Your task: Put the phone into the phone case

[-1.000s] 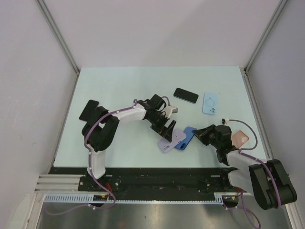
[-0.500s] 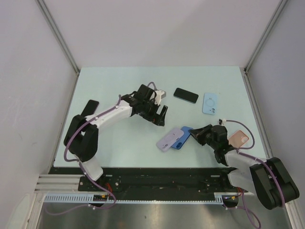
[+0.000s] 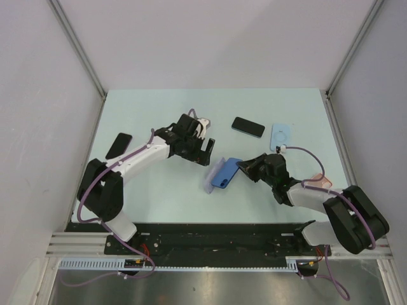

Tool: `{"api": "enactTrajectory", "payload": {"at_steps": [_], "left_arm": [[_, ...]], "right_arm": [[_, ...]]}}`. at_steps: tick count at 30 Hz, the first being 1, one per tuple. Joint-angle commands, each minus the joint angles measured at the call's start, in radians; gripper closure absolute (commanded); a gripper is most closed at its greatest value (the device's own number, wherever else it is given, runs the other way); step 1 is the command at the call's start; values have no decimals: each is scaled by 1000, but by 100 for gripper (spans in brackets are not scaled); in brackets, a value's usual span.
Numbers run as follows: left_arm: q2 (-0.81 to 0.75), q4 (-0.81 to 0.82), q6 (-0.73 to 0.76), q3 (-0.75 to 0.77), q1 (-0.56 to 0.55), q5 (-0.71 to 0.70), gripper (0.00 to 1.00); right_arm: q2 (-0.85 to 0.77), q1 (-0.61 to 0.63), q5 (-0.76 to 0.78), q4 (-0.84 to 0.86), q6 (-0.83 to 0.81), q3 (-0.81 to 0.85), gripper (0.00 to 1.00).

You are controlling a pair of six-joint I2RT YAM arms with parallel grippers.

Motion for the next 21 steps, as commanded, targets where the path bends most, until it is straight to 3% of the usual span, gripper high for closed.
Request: {"api": "enactTrajectory", "payload": {"at_steps": [1,5,10,18,21], "left_arm": [[-49,-11,-52,-38,37,-52,0],[-55,4,-68,-56,78,0,2],[6,13,-57,-22,98,113,4],[175,-4,-66,67,114,184,30],[201,36,-88,42,114,212,34]], "right_arm": [[71,32,54,61,16,99,100],[96,37,54,14,-31,159,100],[33,35,77,-191,-180,233,100],[-87,26,37,-548,-410,328,100],[-144,8,-6,-669,-494,348,100]]}}
